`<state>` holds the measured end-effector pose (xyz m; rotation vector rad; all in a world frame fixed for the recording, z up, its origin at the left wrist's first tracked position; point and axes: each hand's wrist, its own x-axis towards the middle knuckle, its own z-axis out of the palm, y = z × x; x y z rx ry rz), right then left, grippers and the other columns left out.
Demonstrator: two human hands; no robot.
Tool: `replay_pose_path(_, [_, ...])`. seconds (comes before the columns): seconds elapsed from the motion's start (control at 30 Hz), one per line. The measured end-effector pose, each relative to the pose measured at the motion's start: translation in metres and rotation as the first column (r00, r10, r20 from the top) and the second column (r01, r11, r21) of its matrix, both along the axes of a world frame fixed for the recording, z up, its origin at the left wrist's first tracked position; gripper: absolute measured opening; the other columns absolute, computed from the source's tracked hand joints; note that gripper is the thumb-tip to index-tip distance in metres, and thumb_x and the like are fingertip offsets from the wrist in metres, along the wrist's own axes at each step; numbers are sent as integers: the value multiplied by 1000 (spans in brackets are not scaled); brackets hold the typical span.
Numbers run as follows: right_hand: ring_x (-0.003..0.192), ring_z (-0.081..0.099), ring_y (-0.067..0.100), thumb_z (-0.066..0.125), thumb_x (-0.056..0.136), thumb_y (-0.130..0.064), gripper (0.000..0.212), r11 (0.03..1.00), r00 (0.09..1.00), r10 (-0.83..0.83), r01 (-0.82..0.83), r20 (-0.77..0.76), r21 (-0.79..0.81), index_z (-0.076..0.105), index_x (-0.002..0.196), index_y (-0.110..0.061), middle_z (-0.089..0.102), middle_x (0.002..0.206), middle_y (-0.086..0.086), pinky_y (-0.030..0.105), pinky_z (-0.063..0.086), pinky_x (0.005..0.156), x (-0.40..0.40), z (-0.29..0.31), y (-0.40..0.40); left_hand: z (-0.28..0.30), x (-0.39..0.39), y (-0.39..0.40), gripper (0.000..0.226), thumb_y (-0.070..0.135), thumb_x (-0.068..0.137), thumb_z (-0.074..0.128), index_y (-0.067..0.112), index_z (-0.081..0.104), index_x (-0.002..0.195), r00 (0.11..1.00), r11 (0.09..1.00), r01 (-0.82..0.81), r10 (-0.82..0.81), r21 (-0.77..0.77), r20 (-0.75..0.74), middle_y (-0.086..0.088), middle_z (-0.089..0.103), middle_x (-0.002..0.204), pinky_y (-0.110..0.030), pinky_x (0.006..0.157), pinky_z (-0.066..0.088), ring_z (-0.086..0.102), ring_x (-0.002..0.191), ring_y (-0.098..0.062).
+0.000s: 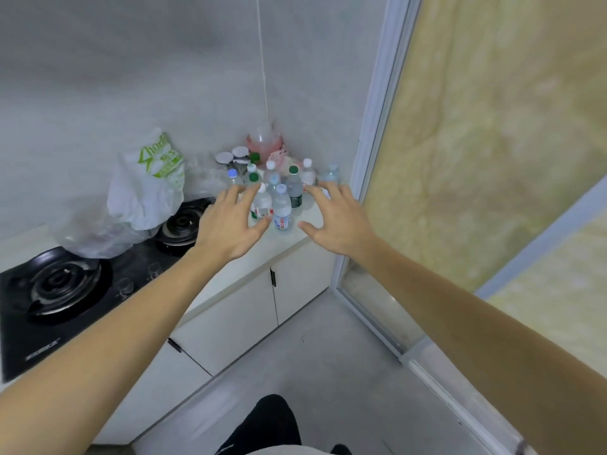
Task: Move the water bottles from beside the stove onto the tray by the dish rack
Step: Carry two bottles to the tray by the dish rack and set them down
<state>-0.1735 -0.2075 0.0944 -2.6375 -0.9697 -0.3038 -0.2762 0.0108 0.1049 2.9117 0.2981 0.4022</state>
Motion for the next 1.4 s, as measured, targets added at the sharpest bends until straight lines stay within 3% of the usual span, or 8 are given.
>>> replay_pose_path(0.2, [135,42,33,66,87,-57,74,1000,1000,-4,4,-10,-25,42,150,-26,45,149,4,49,51,96,113,-15,4,-29,112,6,67,54,97,49,27,34,156,999,999,6,-7,-48,-36,-3,43,150,-46,91,51,44,136,-29])
replay_pose_path(0.43, [132,45,33,65,90,-53,67,994,997,-22,13,-79,-111,43,148,-27,45,149,5,49,51,98,246,-31,24,-60,243,26,64,50,98,49,24,35,155,993,991,-48,35,-126,-109,-7,44,151,-48,101,45,42,138,-33])
replay_pose_path(0.57, [133,42,32,64,90,-51,69,986,986,-10,-18,-164,-168,40,150,-27,45,147,6,49,48,101,306,-42,47,-67,286,52,60,48,99,50,24,41,153,982,986,-120,101,-116,-158,-9,47,149,-48,100,45,41,138,-33])
replay_pose_path(0.8, [122,49,35,65,90,-41,62,955,966,62,-131,-252,-266,42,147,-29,51,130,9,47,51,92,382,-78,101,-97,295,92,43,38,101,48,22,59,140,939,952,-259,209,-164,-273,-8,52,142,-50,94,51,48,131,-32])
replay_pose_path(0.9, [124,49,36,63,92,-40,56,926,952,103,-197,-287,-321,44,143,-28,52,133,10,45,50,92,407,-96,120,-114,287,101,44,32,100,51,22,56,143,903,932,-319,244,-172,-354,-7,52,137,-50,94,52,50,128,-31])
replay_pose_path(1.07, [124,53,37,61,93,-37,47,883,920,177,-305,-349,-356,48,137,-28,58,135,11,42,48,91,432,-125,141,-136,283,105,49,40,99,56,28,47,146,845,916,-377,281,-136,-454,-5,50,134,-44,86,54,60,116,-31])
replay_pose_path(1.4, [95,60,38,62,96,-22,27,872,884,278,-396,-375,-288,50,119,-18,58,113,16,37,41,66,463,-149,157,-152,293,105,30,42,100,55,20,49,119,866,929,-353,281,-109,-413,-6,57,109,-41,65,50,64,82,-35])
